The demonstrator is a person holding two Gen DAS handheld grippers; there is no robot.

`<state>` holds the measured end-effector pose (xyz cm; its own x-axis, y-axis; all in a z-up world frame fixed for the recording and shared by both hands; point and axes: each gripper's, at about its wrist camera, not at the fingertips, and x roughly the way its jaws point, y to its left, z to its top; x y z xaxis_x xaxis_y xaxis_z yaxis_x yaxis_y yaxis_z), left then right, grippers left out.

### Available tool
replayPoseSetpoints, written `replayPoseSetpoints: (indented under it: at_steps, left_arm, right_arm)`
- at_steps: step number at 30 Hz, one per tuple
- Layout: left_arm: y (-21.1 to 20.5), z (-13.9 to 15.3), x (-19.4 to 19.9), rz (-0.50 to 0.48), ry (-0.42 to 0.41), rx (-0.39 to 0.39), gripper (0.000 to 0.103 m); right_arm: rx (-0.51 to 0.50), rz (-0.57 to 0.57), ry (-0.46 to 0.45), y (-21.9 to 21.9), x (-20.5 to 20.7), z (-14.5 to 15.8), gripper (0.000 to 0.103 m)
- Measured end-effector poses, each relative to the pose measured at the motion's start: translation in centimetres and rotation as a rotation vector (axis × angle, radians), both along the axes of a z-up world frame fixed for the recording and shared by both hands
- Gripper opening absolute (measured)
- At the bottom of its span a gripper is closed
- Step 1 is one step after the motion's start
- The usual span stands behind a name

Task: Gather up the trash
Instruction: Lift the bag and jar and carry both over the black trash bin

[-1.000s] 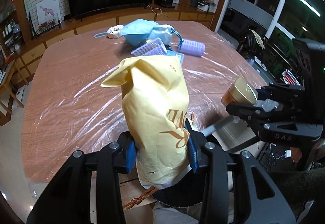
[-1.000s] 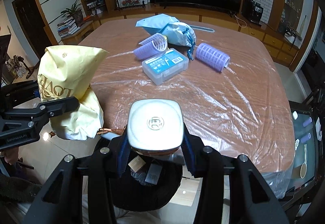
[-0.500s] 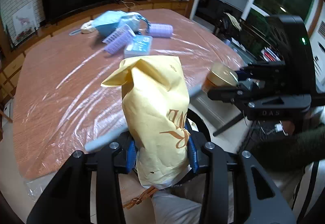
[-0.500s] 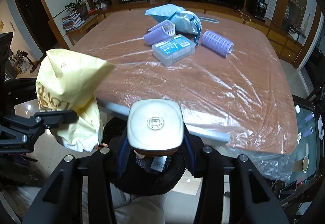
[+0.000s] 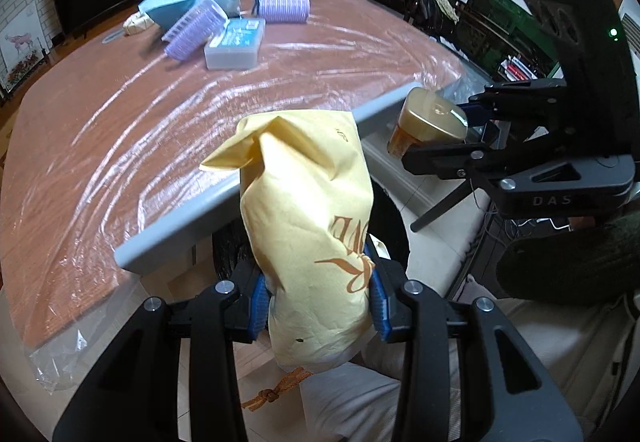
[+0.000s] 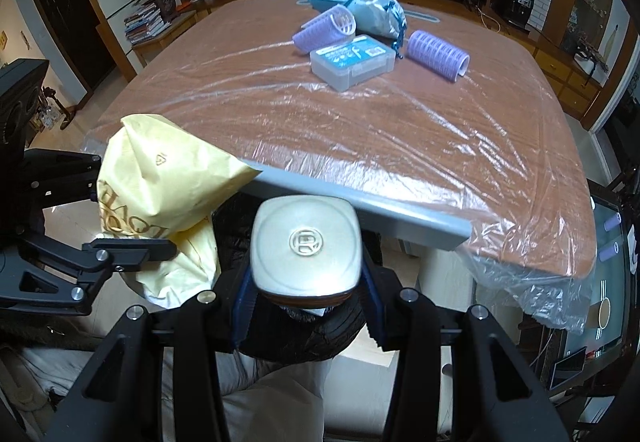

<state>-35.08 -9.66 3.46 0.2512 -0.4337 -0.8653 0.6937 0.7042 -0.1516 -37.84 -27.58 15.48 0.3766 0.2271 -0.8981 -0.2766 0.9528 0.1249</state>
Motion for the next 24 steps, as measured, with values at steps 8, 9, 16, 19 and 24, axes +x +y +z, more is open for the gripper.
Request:
replayPoseSetpoints:
  at_steps: [8,9,16,19,24]
  left_arm:
    - [-0.3,-2.0,0.3,0.006,0.039,0.028,0.042]
    - [-0.3,-2.3,0.4,0.008,0.041,0.033,0.042]
    - [-0.4,-3.9,0.6,0.018,0.065,0.058,0.042]
    - [-0.5,-4.5,0.7,0.026,0.074,0.069,0.042]
    - [-0.7,-5.7,0.9,0.029,0.089,0.090,0.042]
  right_arm:
    - [-0.008,-0.003,0.034,0.1,-0.5,-1.5,0.045]
    - [-0.009,-0.004,0.038,0.1,-0.5,-1.7,0.045]
    - [-0.024,0.003,0.063,0.3,-0.5,-2.9,0.045]
    - [-0.032,0.009,0.070,0.4,-0.5,-3.5,0.045]
    - [-0.041,0.020,0.077,0.8,0.0,-4.3,0.045]
